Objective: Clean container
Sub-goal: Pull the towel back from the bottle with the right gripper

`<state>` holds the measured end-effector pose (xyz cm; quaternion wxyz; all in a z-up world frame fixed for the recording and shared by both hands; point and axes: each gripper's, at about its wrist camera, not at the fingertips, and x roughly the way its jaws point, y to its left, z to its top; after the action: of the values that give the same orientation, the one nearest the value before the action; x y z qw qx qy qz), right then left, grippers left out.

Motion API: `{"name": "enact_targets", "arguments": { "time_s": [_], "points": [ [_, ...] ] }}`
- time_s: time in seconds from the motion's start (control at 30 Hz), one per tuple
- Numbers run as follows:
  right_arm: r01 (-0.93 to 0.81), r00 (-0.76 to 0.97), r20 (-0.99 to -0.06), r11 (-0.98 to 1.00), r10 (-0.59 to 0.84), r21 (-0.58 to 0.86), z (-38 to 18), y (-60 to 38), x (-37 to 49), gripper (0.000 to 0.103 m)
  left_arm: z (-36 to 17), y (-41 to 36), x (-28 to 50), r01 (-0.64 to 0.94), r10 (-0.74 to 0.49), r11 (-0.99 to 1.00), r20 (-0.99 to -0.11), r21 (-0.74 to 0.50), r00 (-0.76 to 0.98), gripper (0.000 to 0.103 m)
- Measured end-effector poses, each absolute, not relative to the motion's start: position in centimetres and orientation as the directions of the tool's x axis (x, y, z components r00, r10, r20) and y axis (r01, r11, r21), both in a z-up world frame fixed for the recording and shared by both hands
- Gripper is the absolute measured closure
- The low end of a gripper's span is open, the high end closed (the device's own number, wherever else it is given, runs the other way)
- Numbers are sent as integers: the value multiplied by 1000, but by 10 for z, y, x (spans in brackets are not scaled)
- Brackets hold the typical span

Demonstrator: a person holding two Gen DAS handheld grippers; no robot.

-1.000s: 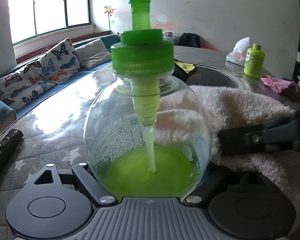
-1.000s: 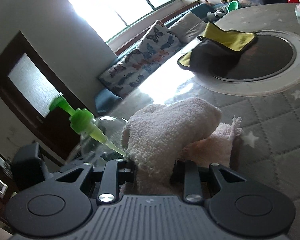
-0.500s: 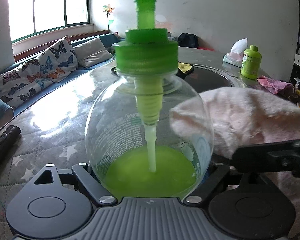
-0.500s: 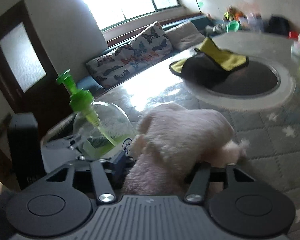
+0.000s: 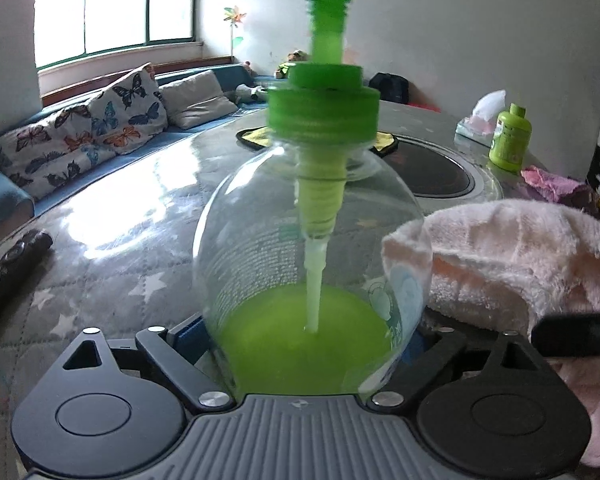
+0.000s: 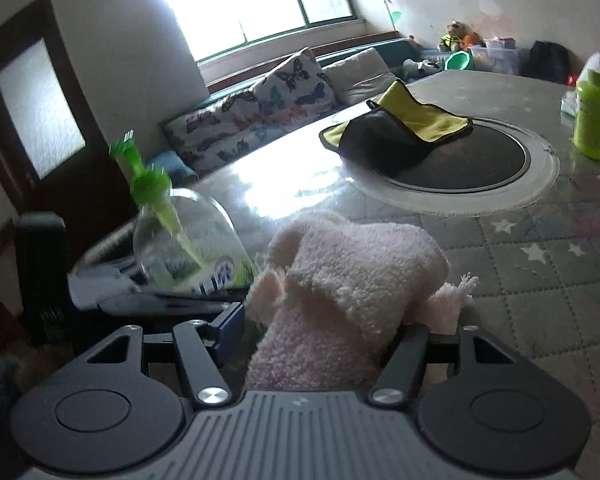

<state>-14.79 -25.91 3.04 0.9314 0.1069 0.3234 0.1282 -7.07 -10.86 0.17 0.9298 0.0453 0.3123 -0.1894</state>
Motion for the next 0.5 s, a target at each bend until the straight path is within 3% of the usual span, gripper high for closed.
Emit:
{"name": "enact_targets", "arguments": {
  "time_s": [0.1,0.27,0.5],
  "points": [
    [-175,758,-591,959,275,221,28,-254,-151,41,3,-101,-80,371,-328,927,-586,-49,741,7],
    [-179,763,-603,973,230,145,26,-248,-149,55,9,-98,-97,364,-309,931,-539,-5,784,7],
    [-145,771,-586,965,248,219,24,-257,-135,53,16,-101,-105,373,-314,927,-493,24,811,2]
  ]
}}
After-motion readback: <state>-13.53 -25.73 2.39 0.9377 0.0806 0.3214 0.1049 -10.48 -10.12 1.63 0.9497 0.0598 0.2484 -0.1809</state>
